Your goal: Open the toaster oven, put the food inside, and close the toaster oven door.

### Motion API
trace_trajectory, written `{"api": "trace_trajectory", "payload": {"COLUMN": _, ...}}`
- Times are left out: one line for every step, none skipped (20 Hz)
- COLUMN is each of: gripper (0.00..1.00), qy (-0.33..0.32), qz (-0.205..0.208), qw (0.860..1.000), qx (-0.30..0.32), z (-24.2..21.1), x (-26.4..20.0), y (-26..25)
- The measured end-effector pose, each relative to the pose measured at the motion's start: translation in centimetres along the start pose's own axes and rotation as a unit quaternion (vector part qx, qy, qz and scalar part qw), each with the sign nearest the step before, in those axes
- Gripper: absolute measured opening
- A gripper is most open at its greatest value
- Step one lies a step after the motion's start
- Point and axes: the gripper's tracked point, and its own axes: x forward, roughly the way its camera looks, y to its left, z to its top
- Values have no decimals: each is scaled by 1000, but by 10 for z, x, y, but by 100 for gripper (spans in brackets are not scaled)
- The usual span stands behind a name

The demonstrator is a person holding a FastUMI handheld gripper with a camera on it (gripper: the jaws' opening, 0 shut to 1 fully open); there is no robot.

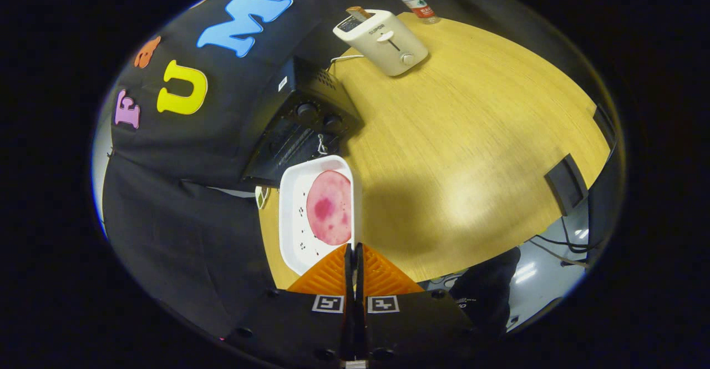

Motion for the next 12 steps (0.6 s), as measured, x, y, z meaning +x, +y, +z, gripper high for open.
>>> {"api": "trace_trajectory", "payload": {"gripper": 2, "qy": 5, "qz": 6, "qw": 1000, "qx": -5, "z": -5, "x": 3, "y": 11}}
{"api": "trace_trajectory", "payload": {"gripper": 2, "qy": 10, "qz": 11, "qw": 1000, "qx": -11, "z": -11, "x": 6, "y": 20}}
{"api": "trace_trajectory", "payload": {"gripper": 2, "qy": 14, "qz": 14, "qw": 1000, "qx": -17, "z": -13, "x": 12, "y": 29}}
{"api": "trace_trajectory", "payload": {"gripper": 2, "qy": 19, "qz": 19, "qw": 999, "qx": -22, "z": -15, "x": 20, "y": 38}}
{"api": "trace_trajectory", "payload": {"gripper": 2, "qy": 22, "qz": 23, "qw": 999, "qx": -25, "z": -16, "x": 27, "y": 46}}
{"api": "trace_trajectory", "payload": {"gripper": 2, "qy": 26, "qz": 29, "qw": 999, "qx": -27, "z": -18, "x": 33, "y": 55}}
{"api": "trace_trajectory", "payload": {"gripper": 2, "qy": 30, "qz": 34, "qw": 999, "qx": -29, "z": -18, "x": 40, "y": 63}}
{"api": "trace_trajectory", "payload": {"gripper": 2, "qy": 34, "qz": 38, "qw": 998, "qx": -32, "z": -19, "x": 47, "y": 71}}
{"api": "trace_trajectory", "payload": {"gripper": 2, "qy": 37, "qz": 40, "qw": 998, "qx": -34, "z": -20, "x": 54, "y": 78}}
{"api": "trace_trajectory", "payload": {"gripper": 2, "qy": 42, "qz": 42, "qw": 998, "qx": -36, "z": -19, "x": 62, "y": 83}}
{"api": "trace_trajectory", "payload": {"gripper": 1, "qy": 47, "qz": 43, "qw": 997, "qx": -35, "z": -20, "x": 68, "y": 87}}
{"api": "trace_trajectory", "payload": {"gripper": 2, "qy": 52, "qz": 42, "qw": 997, "qx": -34, "z": -21, "x": 77, "y": 91}}
